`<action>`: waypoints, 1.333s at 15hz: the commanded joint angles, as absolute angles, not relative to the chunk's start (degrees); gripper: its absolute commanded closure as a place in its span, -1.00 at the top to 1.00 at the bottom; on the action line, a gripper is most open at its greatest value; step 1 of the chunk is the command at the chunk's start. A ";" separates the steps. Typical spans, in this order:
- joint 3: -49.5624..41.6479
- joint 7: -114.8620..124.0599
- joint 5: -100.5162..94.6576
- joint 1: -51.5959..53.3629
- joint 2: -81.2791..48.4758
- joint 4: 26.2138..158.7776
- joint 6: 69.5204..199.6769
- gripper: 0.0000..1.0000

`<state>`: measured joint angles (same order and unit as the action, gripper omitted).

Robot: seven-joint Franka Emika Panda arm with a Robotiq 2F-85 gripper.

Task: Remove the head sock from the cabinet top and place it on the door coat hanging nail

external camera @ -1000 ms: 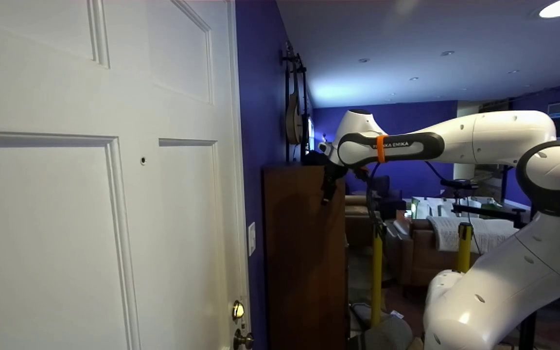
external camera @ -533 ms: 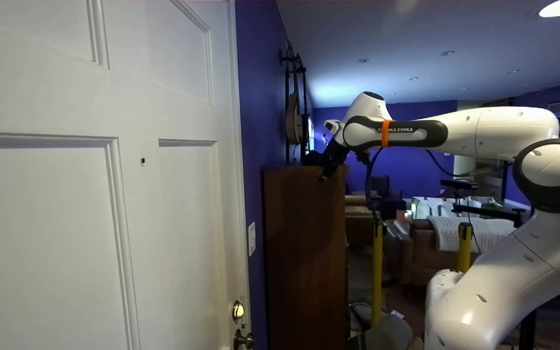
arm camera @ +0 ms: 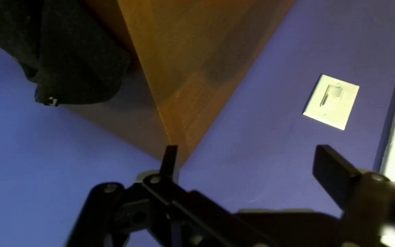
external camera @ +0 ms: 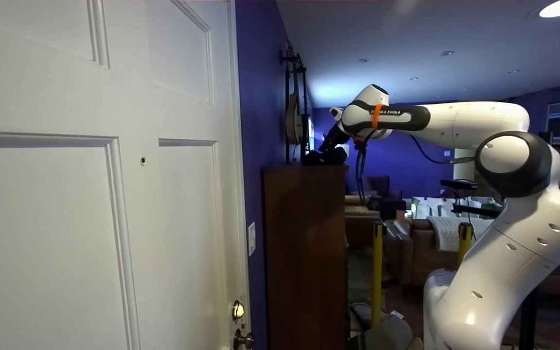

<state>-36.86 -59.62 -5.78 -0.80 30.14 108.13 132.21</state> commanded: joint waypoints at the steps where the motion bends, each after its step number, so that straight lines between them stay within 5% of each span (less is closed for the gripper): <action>1: -40.94 -64.31 1.43 1.47 23.80 101.01 131.60 1.00; 10: -39.86 -65.54 4.39 -1.55 22.05 101.22 131.98 1.00; 20: -55.24 -78.12 19.20 4.90 11.52 88.93 131.69 1.00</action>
